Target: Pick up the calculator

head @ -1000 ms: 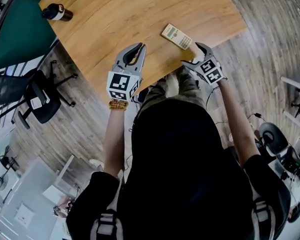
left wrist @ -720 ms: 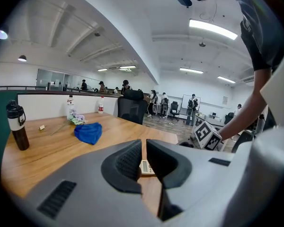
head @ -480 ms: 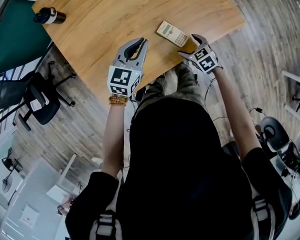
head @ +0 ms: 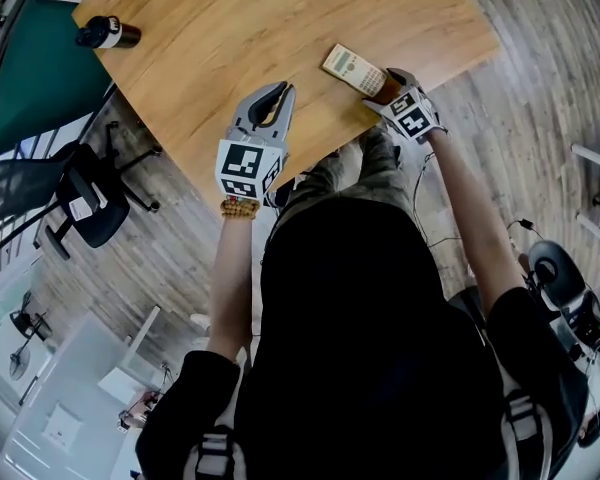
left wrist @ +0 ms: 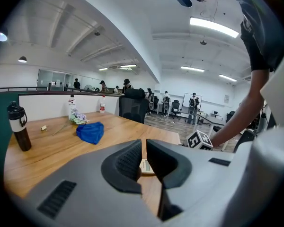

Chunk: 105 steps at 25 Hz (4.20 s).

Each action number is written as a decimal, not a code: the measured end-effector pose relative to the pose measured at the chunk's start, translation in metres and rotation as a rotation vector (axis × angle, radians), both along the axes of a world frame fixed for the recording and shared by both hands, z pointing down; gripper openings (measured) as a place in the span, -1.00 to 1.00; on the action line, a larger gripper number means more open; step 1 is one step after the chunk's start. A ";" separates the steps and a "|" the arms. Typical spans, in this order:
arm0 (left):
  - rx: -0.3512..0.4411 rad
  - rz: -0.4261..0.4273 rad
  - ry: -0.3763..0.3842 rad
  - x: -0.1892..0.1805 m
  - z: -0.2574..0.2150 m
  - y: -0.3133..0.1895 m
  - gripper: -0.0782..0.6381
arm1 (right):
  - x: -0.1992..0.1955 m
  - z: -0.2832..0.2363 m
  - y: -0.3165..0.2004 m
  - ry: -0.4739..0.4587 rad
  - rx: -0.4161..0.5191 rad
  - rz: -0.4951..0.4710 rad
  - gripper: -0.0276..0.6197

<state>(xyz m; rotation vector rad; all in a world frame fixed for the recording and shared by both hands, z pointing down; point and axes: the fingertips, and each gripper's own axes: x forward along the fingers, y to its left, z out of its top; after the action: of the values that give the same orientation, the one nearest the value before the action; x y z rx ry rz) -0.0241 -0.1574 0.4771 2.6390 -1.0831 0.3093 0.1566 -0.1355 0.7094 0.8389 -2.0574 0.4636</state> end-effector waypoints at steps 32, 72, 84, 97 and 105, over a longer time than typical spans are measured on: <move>0.041 0.658 -0.644 -0.001 0.176 0.075 -0.18 | -0.039 0.002 0.080 0.022 -0.050 -0.404 0.13; -0.175 0.945 -0.797 0.003 0.236 0.096 0.22 | -0.091 0.012 0.085 0.141 -0.081 -0.679 0.14; -0.181 0.940 -0.806 0.003 0.242 0.102 0.26 | -0.099 0.016 0.090 0.101 -0.067 -0.636 0.22; -0.169 0.922 -0.779 0.003 0.242 0.104 0.26 | -0.099 0.017 0.092 0.089 -0.062 -0.619 0.20; -0.168 0.919 -0.768 0.002 0.241 0.103 0.26 | -0.099 0.016 0.092 0.088 -0.064 -0.611 0.19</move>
<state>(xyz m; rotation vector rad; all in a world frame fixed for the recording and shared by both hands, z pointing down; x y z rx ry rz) -0.0223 -0.0545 0.7179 2.7035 0.1421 1.5841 0.0574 -0.0439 0.7256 0.1617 -2.0742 0.1468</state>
